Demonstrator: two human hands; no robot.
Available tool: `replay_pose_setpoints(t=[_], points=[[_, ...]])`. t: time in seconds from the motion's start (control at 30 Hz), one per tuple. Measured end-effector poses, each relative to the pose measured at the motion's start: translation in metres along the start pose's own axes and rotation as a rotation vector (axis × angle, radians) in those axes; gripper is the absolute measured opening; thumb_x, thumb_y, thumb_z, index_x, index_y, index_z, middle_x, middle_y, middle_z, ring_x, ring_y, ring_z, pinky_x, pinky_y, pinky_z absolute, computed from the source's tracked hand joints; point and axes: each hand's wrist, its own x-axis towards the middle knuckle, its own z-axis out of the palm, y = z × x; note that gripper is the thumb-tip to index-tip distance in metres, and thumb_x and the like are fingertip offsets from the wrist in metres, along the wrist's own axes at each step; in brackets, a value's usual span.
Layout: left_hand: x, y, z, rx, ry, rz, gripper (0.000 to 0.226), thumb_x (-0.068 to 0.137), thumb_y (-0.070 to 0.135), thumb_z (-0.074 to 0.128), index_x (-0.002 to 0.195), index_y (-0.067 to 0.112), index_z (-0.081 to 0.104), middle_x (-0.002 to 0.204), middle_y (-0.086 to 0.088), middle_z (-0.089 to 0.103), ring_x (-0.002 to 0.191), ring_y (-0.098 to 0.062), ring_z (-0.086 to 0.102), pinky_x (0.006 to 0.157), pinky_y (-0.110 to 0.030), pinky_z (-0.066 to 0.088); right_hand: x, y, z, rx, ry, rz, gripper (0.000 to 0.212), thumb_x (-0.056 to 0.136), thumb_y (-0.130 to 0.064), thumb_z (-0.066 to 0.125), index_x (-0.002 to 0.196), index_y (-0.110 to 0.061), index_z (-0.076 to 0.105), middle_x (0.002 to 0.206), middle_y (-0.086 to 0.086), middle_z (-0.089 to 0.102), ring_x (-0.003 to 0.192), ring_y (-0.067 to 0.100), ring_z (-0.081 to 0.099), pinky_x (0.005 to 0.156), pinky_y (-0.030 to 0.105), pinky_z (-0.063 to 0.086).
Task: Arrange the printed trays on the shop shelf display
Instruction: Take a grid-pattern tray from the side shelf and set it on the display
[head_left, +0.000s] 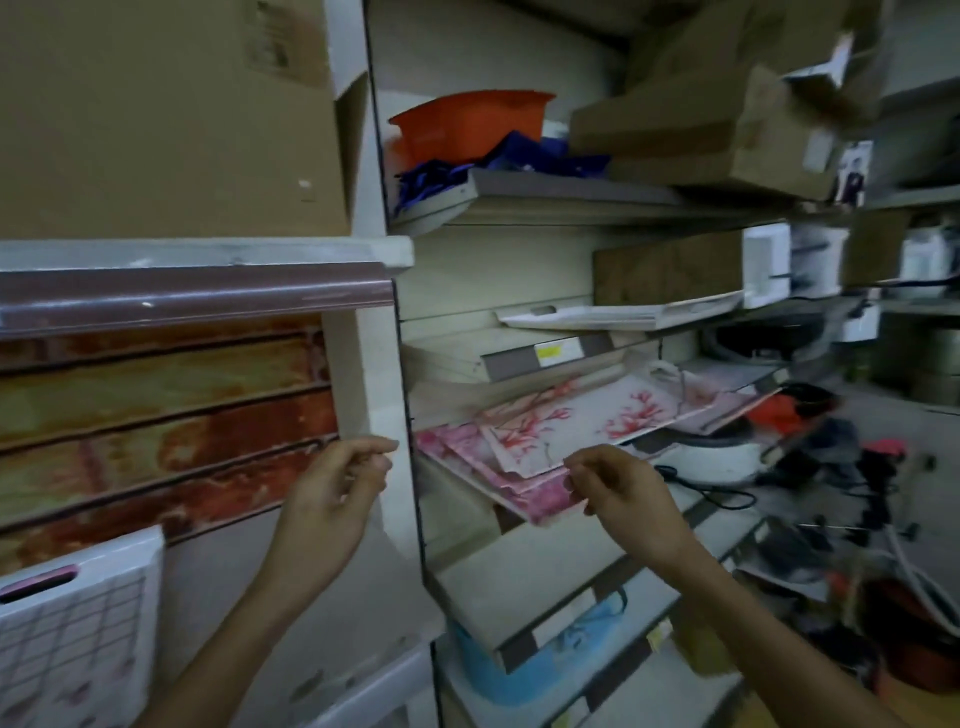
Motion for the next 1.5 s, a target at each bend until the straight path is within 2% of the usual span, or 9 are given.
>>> replay_pose_setpoints(t=[0.07, 0.23, 0.43, 0.63, 0.9, 1.03, 1.17, 1.4, 1.5], points=[[0.021, 0.016, 0.033, 0.008, -0.057, 0.065, 0.016, 0.096, 0.018, 0.056, 0.103, 0.027, 0.067, 0.098, 0.008, 0.068, 0.086, -0.009, 0.066, 0.076, -0.024, 0.053, 0.005, 0.009, -0.026, -0.011, 0.028, 0.032, 0.014, 0.095, -0.016, 0.056, 0.093, -0.025, 0.066, 0.076, 0.0, 0.073, 0.073, 0.015, 0.069, 0.072, 0.041, 0.058], [0.078, 0.051, 0.111, -0.014, -0.142, 0.217, 0.017, 0.095, 0.019, 0.058, 0.108, 0.023, 0.066, 0.103, 0.008, 0.066, 0.09, -0.004, 0.061, 0.078, -0.01, 0.046, 0.022, 0.032, -0.071, -0.001, 0.096, 0.11, 0.013, 0.096, -0.017, 0.055, 0.096, -0.01, 0.066, 0.081, 0.0, 0.072, 0.072, 0.012, 0.068, 0.07, 0.037, 0.058], [0.138, 0.083, 0.197, 0.007, -0.193, 0.333, 0.018, 0.092, 0.017, 0.059, 0.109, 0.02, 0.064, 0.099, 0.004, 0.065, 0.088, -0.009, 0.06, 0.074, -0.013, 0.045, 0.052, 0.067, -0.099, -0.003, 0.137, 0.17, 0.014, 0.097, -0.014, 0.054, 0.094, -0.009, 0.066, 0.076, -0.001, 0.071, 0.07, 0.014, 0.067, 0.065, 0.029, 0.056], [0.197, 0.092, 0.281, 0.023, -0.251, 0.297, 0.032, 0.093, 0.026, 0.06, 0.123, 0.019, 0.056, 0.113, 0.002, 0.057, 0.1, -0.01, 0.056, 0.086, -0.024, 0.049, 0.103, 0.107, -0.112, 0.008, 0.179, 0.215, 0.013, 0.095, -0.013, 0.056, 0.091, -0.009, 0.067, 0.072, 0.004, 0.07, 0.067, 0.018, 0.066, 0.069, 0.041, 0.056], [0.248, 0.075, 0.362, 0.089, -0.312, 0.205, 0.037, 0.091, 0.039, 0.059, 0.126, 0.028, 0.053, 0.123, 0.0, 0.064, 0.1, -0.016, 0.06, 0.088, -0.042, 0.055, 0.156, 0.142, -0.121, 0.051, 0.146, 0.27, 0.013, 0.097, -0.011, 0.052, 0.095, -0.008, 0.065, 0.082, 0.012, 0.069, 0.07, 0.021, 0.065, 0.066, 0.032, 0.056], [0.256, 0.067, 0.375, 0.111, -0.245, 0.342, 0.028, 0.094, 0.035, 0.053, 0.116, 0.023, 0.065, 0.11, -0.005, 0.07, 0.105, -0.024, 0.06, 0.092, -0.047, 0.051, 0.174, 0.152, -0.122, 0.153, 0.153, 0.3, 0.016, 0.098, -0.012, 0.051, 0.094, -0.006, 0.064, 0.078, 0.01, 0.067, 0.071, 0.021, 0.063, 0.072, 0.04, 0.056], [0.256, 0.066, 0.362, 0.018, -0.185, 0.346, 0.021, 0.096, 0.032, 0.053, 0.109, 0.024, 0.066, 0.106, -0.004, 0.067, 0.109, -0.023, 0.058, 0.089, -0.046, 0.053, 0.187, 0.149, -0.119, 0.324, 0.18, 0.342, 0.017, 0.099, -0.009, 0.051, 0.089, -0.007, 0.064, 0.077, 0.009, 0.066, 0.071, 0.021, 0.064, 0.065, 0.031, 0.054], [0.219, 0.102, 0.292, -0.115, -0.135, 0.362, 0.016, 0.096, 0.032, 0.056, 0.108, 0.028, 0.065, 0.099, 0.005, 0.065, 0.091, -0.003, 0.063, 0.07, -0.012, 0.052, 0.195, 0.139, -0.126, 0.683, 0.136, 0.439, 0.025, 0.099, -0.017, 0.052, 0.113, -0.001, 0.063, 0.106, 0.018, 0.07, 0.095, 0.028, 0.068, 0.081, 0.036, 0.057], [0.188, 0.114, 0.265, -0.142, -0.154, 0.358, 0.02, 0.094, 0.031, 0.058, 0.113, 0.034, 0.064, 0.107, 0.011, 0.066, 0.101, 0.002, 0.061, 0.075, -0.013, 0.054, 0.193, 0.126, -0.141, 0.902, 0.087, 0.453, 0.039, 0.101, -0.031, 0.045, 0.12, 0.001, 0.058, 0.115, 0.02, 0.067, 0.106, 0.031, 0.066, 0.084, 0.037, 0.056]])
